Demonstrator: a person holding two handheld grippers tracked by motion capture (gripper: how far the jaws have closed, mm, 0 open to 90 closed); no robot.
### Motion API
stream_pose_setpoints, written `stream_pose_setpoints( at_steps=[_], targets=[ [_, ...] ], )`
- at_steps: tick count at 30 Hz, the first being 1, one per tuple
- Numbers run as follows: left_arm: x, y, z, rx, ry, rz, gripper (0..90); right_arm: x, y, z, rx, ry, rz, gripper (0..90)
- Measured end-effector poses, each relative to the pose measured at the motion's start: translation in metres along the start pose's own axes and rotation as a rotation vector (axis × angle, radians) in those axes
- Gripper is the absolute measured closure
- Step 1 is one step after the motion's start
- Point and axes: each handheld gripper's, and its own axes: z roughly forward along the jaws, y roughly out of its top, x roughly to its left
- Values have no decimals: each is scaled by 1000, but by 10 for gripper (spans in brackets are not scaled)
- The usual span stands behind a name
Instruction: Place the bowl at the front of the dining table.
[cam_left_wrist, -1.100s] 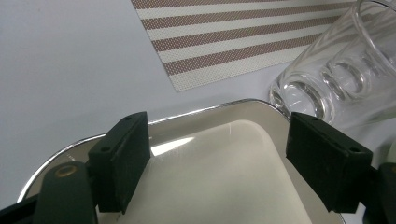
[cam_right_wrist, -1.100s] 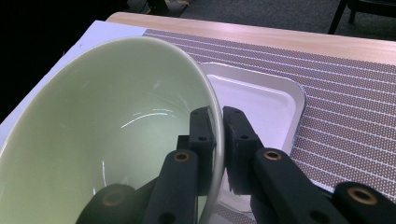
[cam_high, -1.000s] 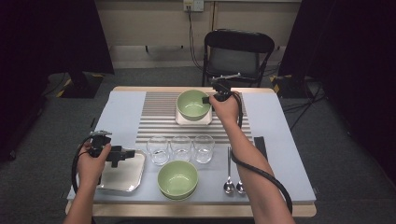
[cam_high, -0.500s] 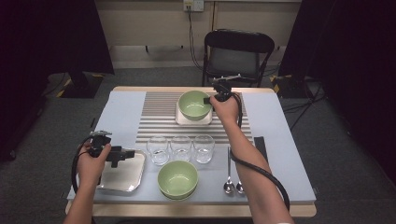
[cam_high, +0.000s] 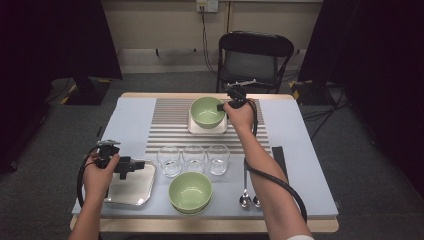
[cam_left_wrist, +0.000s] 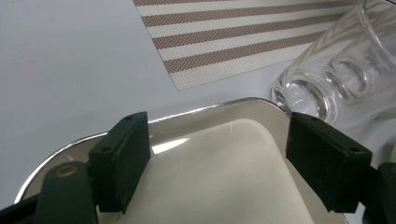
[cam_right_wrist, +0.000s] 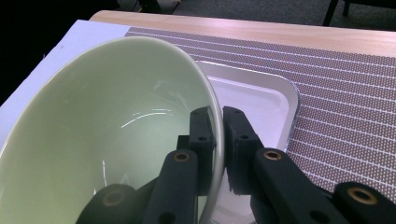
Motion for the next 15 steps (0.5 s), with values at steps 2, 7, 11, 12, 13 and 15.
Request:
stream_pose_setpoints(
  at_steps=[2,7,11,12,13,15],
  targets=[
    [0,0,0,-2,0,-5,220,-1,0,1,-1,3,5,832],
    [0,0,0,-1,-2,-3,220,-2,0,4,-6,-6,3,832],
    [0,0,0,-3,2,-6,220,-3,-1,6,-9,-10,12,832],
    [0,0,-1,-4,2,-5,220,-3,-1,6,-9,-9,14,832],
    [0,0,-1,-8,2,-6,220,-3,-1,7,-10,-9,12,832],
    [0,0,-1,-7,-1,-2,220,-4,0,7,-12,-12,11,832]
  ],
)
